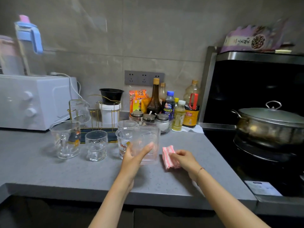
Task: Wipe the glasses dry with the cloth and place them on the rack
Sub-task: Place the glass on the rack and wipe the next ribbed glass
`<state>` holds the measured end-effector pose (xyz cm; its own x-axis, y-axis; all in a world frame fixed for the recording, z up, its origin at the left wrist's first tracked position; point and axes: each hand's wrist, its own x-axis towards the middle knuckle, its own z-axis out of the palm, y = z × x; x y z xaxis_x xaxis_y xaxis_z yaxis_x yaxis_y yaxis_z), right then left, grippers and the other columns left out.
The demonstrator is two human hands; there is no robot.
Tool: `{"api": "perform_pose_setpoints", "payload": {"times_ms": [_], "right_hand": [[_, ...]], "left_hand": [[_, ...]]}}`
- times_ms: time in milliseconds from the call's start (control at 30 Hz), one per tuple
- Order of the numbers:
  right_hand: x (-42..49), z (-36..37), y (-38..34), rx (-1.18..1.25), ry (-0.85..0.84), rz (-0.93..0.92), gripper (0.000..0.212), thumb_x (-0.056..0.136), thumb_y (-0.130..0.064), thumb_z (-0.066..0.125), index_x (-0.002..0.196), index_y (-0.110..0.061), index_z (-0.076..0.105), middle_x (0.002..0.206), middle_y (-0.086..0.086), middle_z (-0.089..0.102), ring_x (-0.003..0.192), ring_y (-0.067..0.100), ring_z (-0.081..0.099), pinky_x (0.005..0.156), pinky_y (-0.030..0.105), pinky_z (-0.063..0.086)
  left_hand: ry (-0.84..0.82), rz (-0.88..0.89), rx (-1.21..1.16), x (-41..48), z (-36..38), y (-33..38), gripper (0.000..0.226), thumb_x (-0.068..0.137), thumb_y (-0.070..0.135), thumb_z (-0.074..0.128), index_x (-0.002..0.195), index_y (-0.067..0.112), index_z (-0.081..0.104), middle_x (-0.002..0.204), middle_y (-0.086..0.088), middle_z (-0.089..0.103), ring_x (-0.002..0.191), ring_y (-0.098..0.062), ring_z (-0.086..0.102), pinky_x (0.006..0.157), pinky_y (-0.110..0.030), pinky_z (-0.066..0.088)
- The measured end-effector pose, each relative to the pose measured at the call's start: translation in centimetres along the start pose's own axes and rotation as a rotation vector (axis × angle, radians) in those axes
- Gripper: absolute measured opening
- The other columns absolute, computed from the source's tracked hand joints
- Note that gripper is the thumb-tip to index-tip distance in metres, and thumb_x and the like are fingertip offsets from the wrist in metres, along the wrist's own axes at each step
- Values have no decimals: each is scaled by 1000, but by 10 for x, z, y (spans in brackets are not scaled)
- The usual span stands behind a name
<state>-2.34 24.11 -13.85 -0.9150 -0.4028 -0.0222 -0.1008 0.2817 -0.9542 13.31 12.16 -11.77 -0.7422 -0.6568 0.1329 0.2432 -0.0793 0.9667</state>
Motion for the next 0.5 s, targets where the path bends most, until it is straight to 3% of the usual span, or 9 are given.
{"api": "perform_pose_setpoints", "payload": {"times_ms": [33,100,167,200,267,333,400,500], "right_hand": [[2,-6,-2,96,-31,24,13,91,-13,60,87,-3,66,70,4,60,61,14,52,49,16,42],[2,-17,-6,463,-132,95,23,95,-11,52,111,3,61,84,10,68,65,17,63,53,22,50],[-1,-27,-11,811,-264,164,26,97,-13,42,115,2,55,85,12,71,63,21,69,52,29,56],[-5,-30,-14,872,-311,169,28,97,-17,42,115,-1,55,84,11,71,63,21,69,54,31,57],[-10,-35,-16,821,-384,120,38,89,-32,55,117,-6,59,86,7,71,66,19,68,64,33,55],[-14,-35,-18,698,-425,62,67,66,-48,78,119,-11,62,84,3,68,65,16,63,69,33,51],[-16,-32,-20,620,-358,41,77,60,-41,85,124,-8,57,83,3,63,61,13,58,66,30,50],[-20,-25,-20,706,-253,60,65,72,-16,79,128,-5,47,86,4,56,53,9,50,54,25,47]], "left_hand": [[-15,-18,-45,-1,2,0,104,40,62,79,134,27,51,128,8,62,116,-10,59,94,-35,49],[-44,-47,-82,-3,5,1,96,45,58,81,131,29,52,128,8,63,113,-8,60,82,-29,50],[-65,-52,-95,-4,8,2,79,53,51,86,123,31,55,122,8,66,104,-3,64,76,-26,50],[-79,-53,-98,-5,9,3,77,54,50,88,121,31,56,120,9,67,101,-1,65,75,-26,50],[-94,-68,-108,-6,14,4,80,54,49,87,125,30,55,118,11,67,95,3,67,76,-27,51],[-104,-75,-131,-7,18,3,78,58,43,86,127,26,54,115,11,67,88,6,68,76,-28,52],[-106,-104,-148,-8,20,0,86,58,44,87,133,25,50,116,9,67,91,0,69,83,-31,54],[-102,-129,-150,-9,19,-3,108,48,54,83,142,24,40,124,7,63,103,-7,66,89,-33,54]]}}
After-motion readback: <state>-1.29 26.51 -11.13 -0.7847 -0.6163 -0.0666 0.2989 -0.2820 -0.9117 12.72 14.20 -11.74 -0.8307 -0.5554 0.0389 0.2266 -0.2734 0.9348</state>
